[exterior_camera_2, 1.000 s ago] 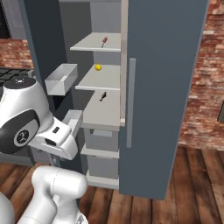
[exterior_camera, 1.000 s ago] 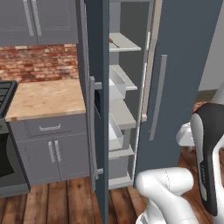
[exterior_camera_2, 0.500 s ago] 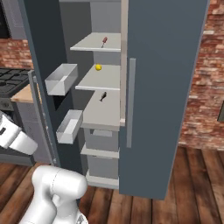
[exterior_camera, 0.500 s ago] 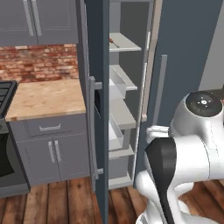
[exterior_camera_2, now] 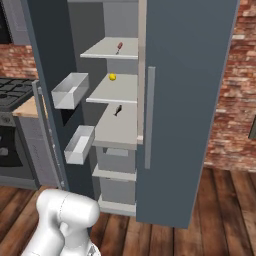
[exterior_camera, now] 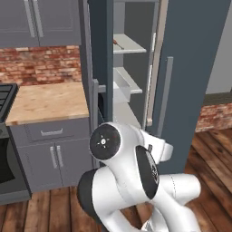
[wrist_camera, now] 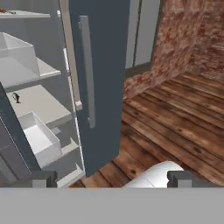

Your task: Store the kebab skewer in the freezer for long-term storage. Close the freezer door after placing the cooked food.

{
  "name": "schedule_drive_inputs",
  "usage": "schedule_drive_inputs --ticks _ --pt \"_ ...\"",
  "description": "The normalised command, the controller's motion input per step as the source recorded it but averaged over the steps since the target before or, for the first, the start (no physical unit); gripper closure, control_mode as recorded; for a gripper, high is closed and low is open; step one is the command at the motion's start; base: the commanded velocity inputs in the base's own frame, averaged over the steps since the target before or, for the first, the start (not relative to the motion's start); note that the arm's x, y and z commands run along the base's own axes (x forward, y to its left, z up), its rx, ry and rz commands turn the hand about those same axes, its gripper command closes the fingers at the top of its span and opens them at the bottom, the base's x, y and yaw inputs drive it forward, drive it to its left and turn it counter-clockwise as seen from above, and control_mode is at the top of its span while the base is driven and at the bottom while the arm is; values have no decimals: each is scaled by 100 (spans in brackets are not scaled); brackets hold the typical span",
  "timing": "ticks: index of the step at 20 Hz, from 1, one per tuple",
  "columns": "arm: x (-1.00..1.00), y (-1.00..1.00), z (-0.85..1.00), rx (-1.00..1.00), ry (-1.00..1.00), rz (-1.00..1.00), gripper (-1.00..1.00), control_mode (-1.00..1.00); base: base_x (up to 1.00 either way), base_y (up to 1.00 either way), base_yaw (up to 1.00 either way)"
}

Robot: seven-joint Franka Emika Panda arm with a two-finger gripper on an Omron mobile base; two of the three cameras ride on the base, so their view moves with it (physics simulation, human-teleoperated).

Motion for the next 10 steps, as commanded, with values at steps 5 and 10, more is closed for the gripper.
schedule_drive_inputs --ticks 5,10 --pt "71 83 0 -9 0 -14 -100 -100 0 0 0" --pt "65 57 1 -11 -3 -22 -100 -100 0 0 0"
